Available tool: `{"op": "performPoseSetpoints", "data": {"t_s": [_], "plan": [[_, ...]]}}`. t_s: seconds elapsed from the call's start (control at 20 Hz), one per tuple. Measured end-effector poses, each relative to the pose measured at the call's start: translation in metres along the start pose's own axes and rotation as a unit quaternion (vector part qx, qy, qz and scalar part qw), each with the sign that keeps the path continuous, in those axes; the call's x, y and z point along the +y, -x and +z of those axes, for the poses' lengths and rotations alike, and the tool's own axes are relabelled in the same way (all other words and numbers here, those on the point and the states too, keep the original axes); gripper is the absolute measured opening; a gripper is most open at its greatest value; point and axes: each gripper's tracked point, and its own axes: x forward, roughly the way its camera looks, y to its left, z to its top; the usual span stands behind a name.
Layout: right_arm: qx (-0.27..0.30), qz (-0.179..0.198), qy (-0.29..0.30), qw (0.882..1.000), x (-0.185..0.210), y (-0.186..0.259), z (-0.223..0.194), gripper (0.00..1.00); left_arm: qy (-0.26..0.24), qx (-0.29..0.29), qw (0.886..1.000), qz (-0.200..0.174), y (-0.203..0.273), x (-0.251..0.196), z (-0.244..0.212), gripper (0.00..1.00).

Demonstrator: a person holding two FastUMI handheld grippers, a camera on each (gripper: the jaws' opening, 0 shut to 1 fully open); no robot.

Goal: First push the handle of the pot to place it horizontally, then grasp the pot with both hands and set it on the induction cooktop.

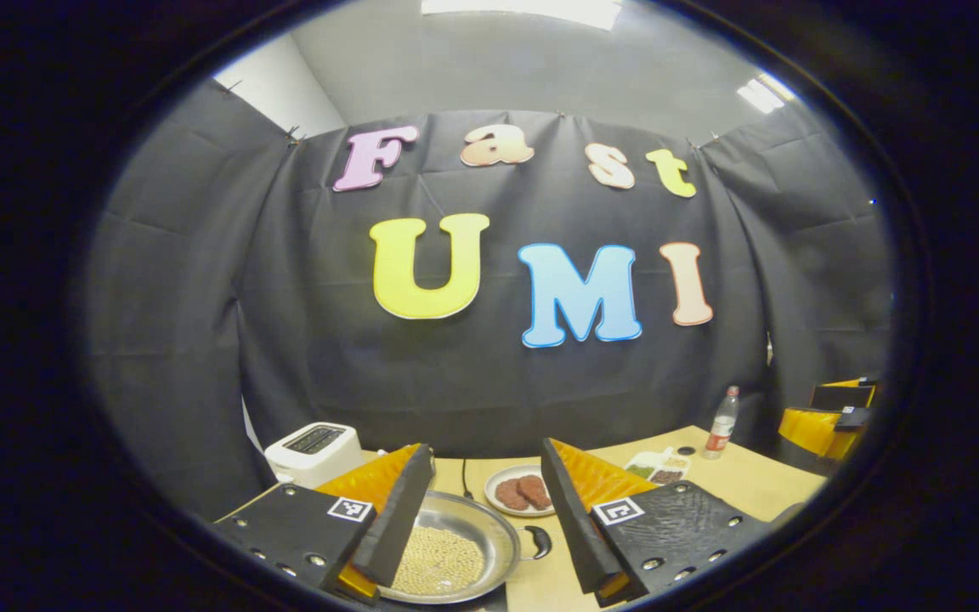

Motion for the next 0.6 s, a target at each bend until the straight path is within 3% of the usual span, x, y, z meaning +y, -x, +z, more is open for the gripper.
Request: {"op": "performPoseSetpoints", "data": {"t_s": [0.1, 0.15, 0.2, 0.3, 0.35, 0.4, 0.5, 0.55, 0.6], "plan": [[-0.012, -0.003, 0.007, 1.0, -0.021, 0.016, 0.009, 0.98, -0.002, -0.012, 1.0, 0.002, 0.018, -0.024, 0.015, 0.73], [-0.02, -0.003, 0.012, 1.0, -0.031, 0.025, 0.015, 0.98, 0.001, -0.017, 1.0, -0.001, 0.027, -0.038, 0.022, 0.78], [-0.029, -0.003, 0.015, 0.999, -0.038, 0.034, 0.02, 0.98, 0.004, -0.022, 1.0, -0.004, 0.037, -0.05, 0.028, 0.73], [-0.043, 0.003, 0.013, 0.999, -0.05, 0.052, 0.03, 0.97, 0.005, -0.025, 1.0, -0.007, 0.054, -0.073, 0.037, 0.73], [-0.049, 0.005, 0.012, 0.999, -0.055, 0.061, 0.034, 0.97, 0.003, -0.026, 1.0, -0.01, 0.062, -0.084, 0.04, 0.78], [-0.054, 0.005, 0.013, 0.998, -0.063, 0.069, 0.037, 0.97, 0.002, -0.029, 1.0, -0.011, 0.07, -0.094, 0.045, 0.73], [-0.068, 0.004, 0.02, 0.997, -0.074, 0.082, 0.046, 0.98, 0.001, -0.038, 0.999, -0.011, 0.084, -0.112, 0.057, 0.73], [-0.074, 0.006, 0.022, 0.997, -0.077, 0.09, 0.051, 0.97, 0.002, -0.042, 0.999, -0.015, 0.09, -0.121, 0.061, 0.78], [-0.079, 0.007, 0.023, 0.997, -0.079, 0.096, 0.054, 0.98, 0.002, -0.046, 0.999, -0.015, 0.095, -0.126, 0.065, 0.73]]}}
